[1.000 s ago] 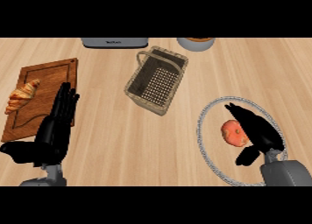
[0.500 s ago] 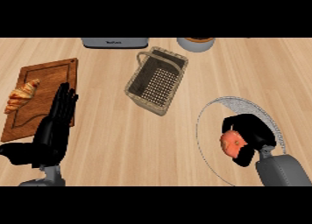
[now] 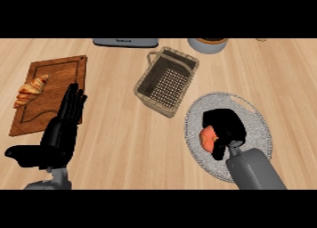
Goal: Pick the squash from the placemat and place it in the basket
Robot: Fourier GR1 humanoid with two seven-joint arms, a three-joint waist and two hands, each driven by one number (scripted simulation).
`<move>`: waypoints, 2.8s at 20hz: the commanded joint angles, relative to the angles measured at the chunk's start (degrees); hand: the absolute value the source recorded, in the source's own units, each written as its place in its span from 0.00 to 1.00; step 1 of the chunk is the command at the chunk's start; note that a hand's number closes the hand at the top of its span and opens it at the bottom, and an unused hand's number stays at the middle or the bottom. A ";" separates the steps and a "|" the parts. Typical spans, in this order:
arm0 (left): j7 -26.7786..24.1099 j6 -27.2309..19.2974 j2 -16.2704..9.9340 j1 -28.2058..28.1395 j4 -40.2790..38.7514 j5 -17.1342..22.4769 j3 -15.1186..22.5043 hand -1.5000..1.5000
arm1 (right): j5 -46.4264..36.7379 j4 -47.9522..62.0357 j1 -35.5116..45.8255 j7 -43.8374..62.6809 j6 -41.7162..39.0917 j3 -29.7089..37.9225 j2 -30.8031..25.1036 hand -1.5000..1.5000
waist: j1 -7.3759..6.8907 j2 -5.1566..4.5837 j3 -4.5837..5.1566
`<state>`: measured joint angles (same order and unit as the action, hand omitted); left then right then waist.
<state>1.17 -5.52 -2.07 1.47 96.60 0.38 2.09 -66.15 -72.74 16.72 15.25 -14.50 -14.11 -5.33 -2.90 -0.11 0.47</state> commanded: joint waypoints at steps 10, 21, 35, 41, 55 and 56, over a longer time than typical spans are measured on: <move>0.81 2.83 1.38 3.71 -2.01 -0.50 4.89 0.50 | 3.98 3.14 20.64 38.10 12.05 -8.14 5.30 1.00 | -9.89 -1.49 -0.49; 1.90 2.90 2.04 7.06 -4.20 -0.79 6.39 0.50 | 5.94 0.71 41.20 55.90 29.10 -14.37 5.32 1.00 | -11.26 -0.64 -0.16; 1.06 1.57 1.50 7.03 -6.18 -1.13 4.00 0.50 | 8.44 9.82 57.71 69.78 29.03 -12.81 5.30 1.00 | -8.09 -0.07 0.15; 0.26 1.37 0.33 5.75 -5.14 -0.89 2.46 0.50 | 8.27 16.58 61.22 69.94 25.45 -12.86 5.29 1.00 | -5.49 0.55 0.02; 0.32 -0.31 0.54 3.54 -3.93 -0.86 1.03 0.50 | 9.73 22.11 61.44 69.95 30.05 -13.32 5.29 1.00 | -1.39 0.58 -0.27; 0.49 -0.84 1.10 3.78 -4.55 -1.29 1.39 0.50 | 10.73 21.25 62.02 69.96 27.74 -13.50 5.29 1.00 | -0.93 0.80 -0.26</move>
<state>1.85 -5.83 -1.33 6.27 91.61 -0.50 3.18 -56.16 -51.56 77.92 71.14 13.28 -26.67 -0.79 -4.86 0.41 0.25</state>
